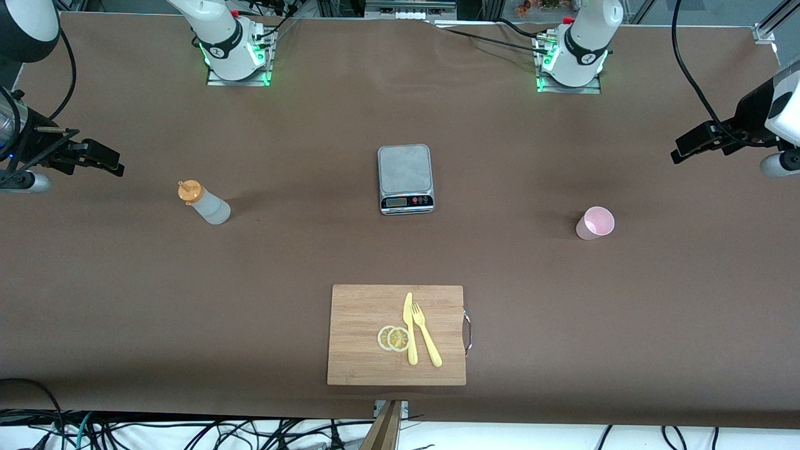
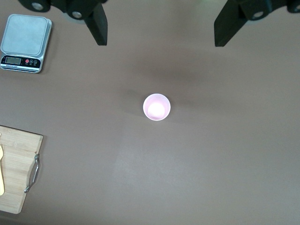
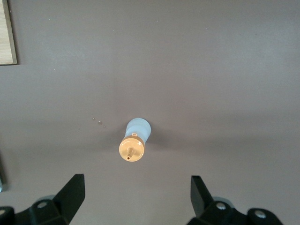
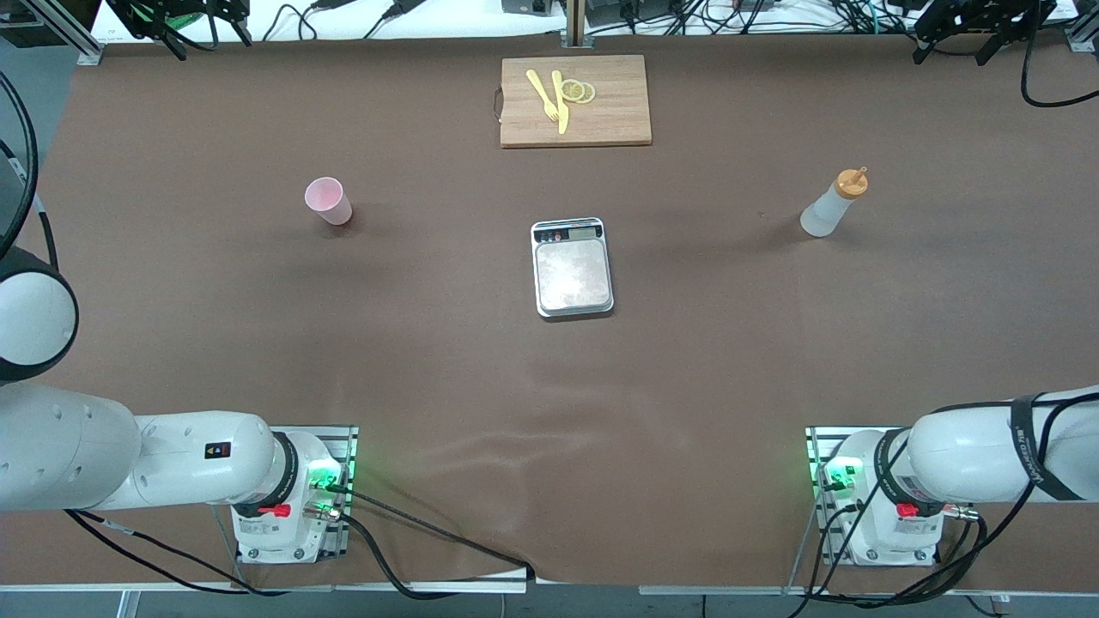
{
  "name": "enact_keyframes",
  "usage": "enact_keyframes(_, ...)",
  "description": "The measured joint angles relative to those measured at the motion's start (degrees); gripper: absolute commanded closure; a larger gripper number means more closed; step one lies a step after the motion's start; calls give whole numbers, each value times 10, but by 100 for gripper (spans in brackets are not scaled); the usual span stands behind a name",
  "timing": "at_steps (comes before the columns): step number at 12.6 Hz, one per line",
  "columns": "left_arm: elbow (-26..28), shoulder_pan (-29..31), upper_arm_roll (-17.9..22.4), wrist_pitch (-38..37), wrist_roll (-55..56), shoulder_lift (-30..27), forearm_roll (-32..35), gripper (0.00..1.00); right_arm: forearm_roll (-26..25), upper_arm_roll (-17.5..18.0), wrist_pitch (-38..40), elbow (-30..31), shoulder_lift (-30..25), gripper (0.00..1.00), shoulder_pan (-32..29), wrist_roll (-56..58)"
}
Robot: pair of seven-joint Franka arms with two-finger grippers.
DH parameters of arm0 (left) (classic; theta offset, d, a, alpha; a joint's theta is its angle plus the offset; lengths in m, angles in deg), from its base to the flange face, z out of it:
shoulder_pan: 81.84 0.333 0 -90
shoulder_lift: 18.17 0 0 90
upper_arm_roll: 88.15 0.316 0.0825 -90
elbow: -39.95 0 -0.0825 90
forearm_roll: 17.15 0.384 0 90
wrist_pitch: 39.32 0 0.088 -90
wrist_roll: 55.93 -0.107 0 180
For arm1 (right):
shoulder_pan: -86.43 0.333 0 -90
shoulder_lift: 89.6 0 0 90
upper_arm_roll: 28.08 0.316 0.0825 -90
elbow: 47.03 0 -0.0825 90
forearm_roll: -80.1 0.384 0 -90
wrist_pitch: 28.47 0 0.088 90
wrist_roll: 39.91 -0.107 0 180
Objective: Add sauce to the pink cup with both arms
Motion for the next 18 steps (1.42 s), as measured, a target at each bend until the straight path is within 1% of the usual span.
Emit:
enact_keyframes(7,11,0,0,0,-3,0,0,0,0,-4,0,0,0,0,0,0)
enact_keyframes(11,12,0,0,1,-48,0,0,0,0,-4,0,0,0,0,0,0)
enact_keyframes(18,15,4,2,1,-70,0,0,0,0,-4,1,0,2,0,0,0)
